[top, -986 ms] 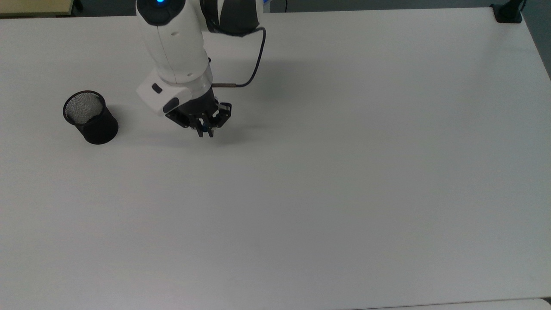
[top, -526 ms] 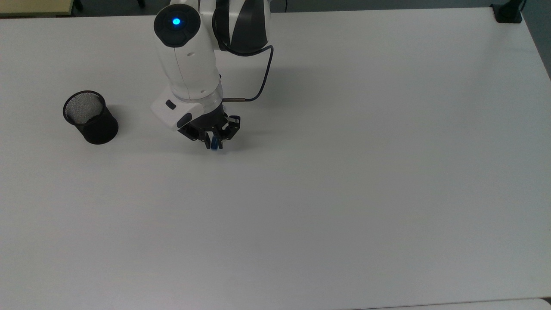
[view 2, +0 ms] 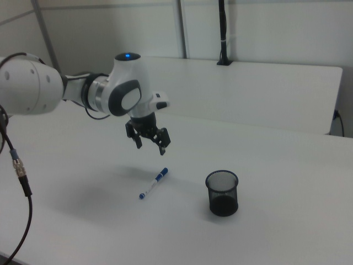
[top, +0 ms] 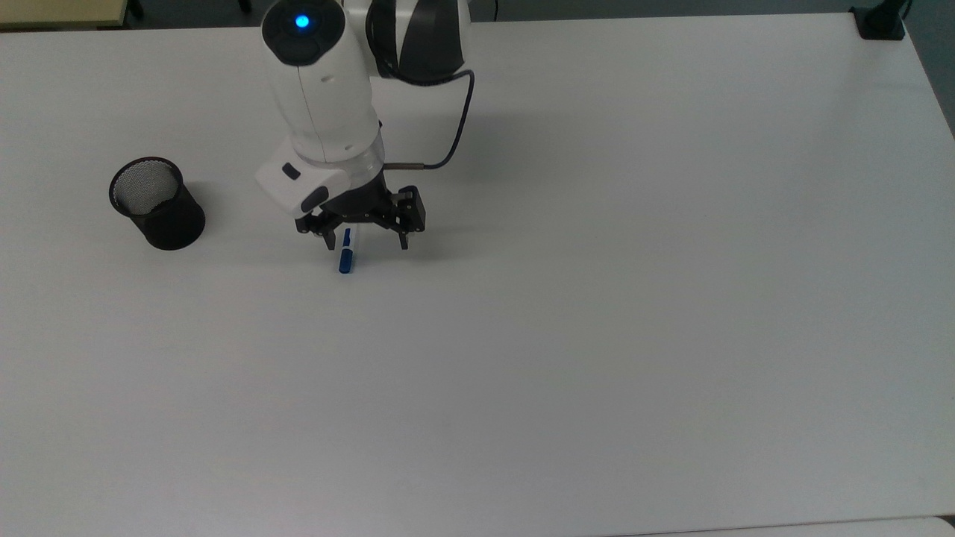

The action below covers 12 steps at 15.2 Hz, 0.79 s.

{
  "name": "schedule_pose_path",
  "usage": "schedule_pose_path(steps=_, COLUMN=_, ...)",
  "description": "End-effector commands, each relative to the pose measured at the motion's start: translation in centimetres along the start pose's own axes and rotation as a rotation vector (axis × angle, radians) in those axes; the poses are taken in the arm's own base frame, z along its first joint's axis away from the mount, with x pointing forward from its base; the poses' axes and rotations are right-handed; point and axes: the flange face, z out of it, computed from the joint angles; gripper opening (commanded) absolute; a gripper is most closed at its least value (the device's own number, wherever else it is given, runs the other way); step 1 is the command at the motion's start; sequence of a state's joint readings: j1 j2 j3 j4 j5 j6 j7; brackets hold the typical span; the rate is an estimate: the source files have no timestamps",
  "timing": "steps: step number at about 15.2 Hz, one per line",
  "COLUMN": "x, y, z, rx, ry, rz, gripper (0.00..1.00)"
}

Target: Remove the marker

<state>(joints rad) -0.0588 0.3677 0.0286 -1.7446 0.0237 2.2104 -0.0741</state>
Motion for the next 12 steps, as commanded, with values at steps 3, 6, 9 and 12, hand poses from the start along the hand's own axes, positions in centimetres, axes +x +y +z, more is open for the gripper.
schedule_pose_path(steps=3, x=-3.5, y=0.4, z=-14.1, rx=0.001, ry=0.036, rz=0.089, gripper=1.00)
schedule_pose_path(steps=6, x=-6.0, y=0.2, z=-19.2, rx=-0.006, ry=0.027, rz=0.178, gripper=1.00)
schedule_pose_path(steps=9, x=-8.2, y=-0.3, z=-22.4, rx=-0.009, ry=-0.030, rz=0.202, gripper=1.00)
schedule_pose_path(steps=12, x=-10.2, y=0.6, z=-24.8, rx=-0.007, ry=-0.053, rz=0.256, gripper=1.00)
